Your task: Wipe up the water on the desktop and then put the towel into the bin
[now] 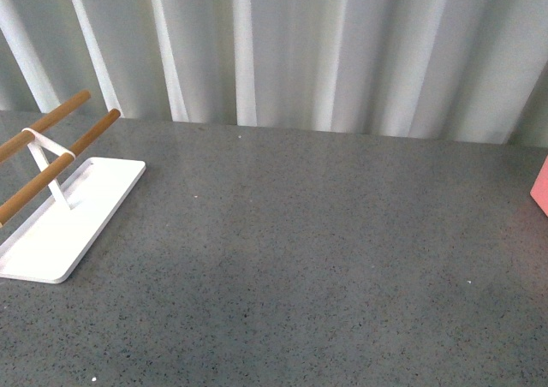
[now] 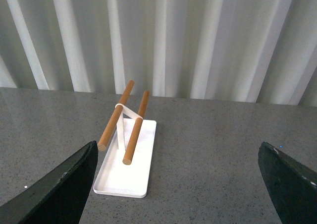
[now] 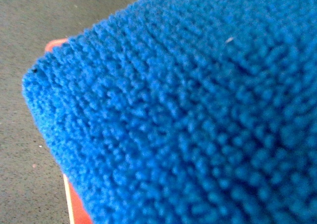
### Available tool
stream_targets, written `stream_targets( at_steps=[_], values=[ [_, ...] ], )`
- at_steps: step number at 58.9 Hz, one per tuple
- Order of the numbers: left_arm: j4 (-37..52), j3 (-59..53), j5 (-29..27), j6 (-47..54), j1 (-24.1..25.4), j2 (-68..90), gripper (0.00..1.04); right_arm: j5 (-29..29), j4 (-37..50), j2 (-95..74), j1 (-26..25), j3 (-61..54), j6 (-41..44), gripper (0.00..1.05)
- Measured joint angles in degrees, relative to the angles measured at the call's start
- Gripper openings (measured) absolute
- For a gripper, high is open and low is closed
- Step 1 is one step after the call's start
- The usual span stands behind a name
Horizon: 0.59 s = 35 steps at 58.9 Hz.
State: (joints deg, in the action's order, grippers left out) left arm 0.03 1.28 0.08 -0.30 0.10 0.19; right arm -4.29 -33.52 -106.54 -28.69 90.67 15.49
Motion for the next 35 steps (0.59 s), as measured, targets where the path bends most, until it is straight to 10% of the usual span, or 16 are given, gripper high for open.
stream_targets(
  at_steps=[35],
  values=[
    [0.0, 0.0, 0.0, 0.02, 0.0, 0.0, 0.98, 0.94, 1.66, -10.27, -2.8, -3.63, -4.76, 0.06]
  ],
)
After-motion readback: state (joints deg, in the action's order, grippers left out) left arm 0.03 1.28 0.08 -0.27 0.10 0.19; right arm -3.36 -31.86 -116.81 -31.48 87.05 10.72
